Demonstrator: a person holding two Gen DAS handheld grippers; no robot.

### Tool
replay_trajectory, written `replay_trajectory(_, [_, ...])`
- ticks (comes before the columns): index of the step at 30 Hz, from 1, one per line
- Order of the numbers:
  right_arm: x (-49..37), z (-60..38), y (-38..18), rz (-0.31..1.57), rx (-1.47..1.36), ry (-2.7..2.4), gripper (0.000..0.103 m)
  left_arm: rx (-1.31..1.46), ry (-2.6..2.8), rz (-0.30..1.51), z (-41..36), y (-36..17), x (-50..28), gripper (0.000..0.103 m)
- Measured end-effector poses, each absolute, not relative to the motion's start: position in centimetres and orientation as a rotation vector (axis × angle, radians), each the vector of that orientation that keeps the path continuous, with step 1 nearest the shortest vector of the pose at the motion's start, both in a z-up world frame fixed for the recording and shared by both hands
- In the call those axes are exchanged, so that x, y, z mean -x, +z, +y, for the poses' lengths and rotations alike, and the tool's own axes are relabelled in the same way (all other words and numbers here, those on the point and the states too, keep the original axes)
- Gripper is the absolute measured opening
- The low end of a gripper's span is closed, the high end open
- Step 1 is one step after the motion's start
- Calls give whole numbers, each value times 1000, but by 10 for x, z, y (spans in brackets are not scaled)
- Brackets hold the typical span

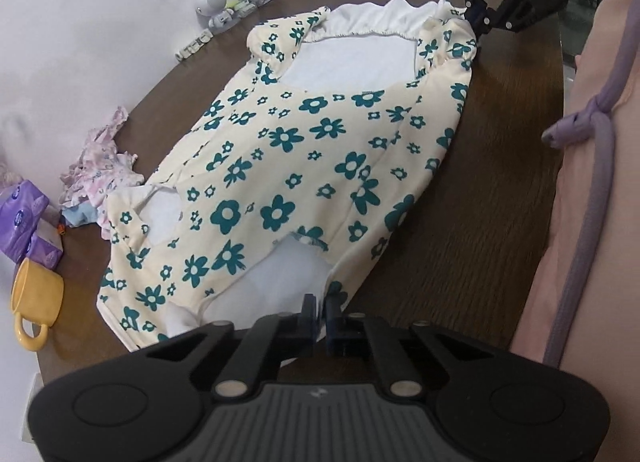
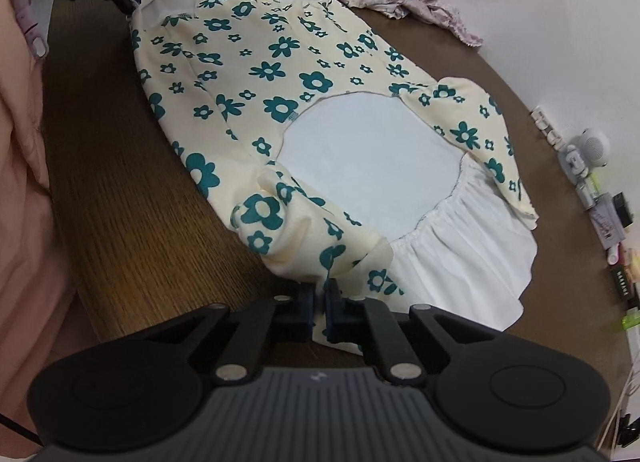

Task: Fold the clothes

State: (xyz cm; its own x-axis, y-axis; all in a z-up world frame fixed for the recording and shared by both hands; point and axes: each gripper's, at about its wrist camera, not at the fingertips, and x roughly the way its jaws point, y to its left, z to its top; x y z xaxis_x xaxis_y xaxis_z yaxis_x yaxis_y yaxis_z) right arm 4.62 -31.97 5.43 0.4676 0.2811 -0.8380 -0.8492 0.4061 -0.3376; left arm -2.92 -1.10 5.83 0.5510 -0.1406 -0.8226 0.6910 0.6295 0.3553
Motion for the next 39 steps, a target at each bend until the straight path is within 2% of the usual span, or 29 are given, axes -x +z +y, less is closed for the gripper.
replay_trajectory(10, [-44, -322, 57, 751, 848, 783, 4, -696, -517, 839, -7, 58, 28, 2])
replay_trajectory(17, [-38, -326, 67, 705, 852, 741, 3, -736, -410, 701, -15, 79, 39, 2])
replay_trajectory(27, [-67, -306, 91, 639, 1041, 733, 3, -762, -348, 726, -11, 82, -6, 1])
replay_trajectory(39, [-137, -279, 72, 685, 1135, 756, 4, -723, -339, 820, -4, 54, -65, 2])
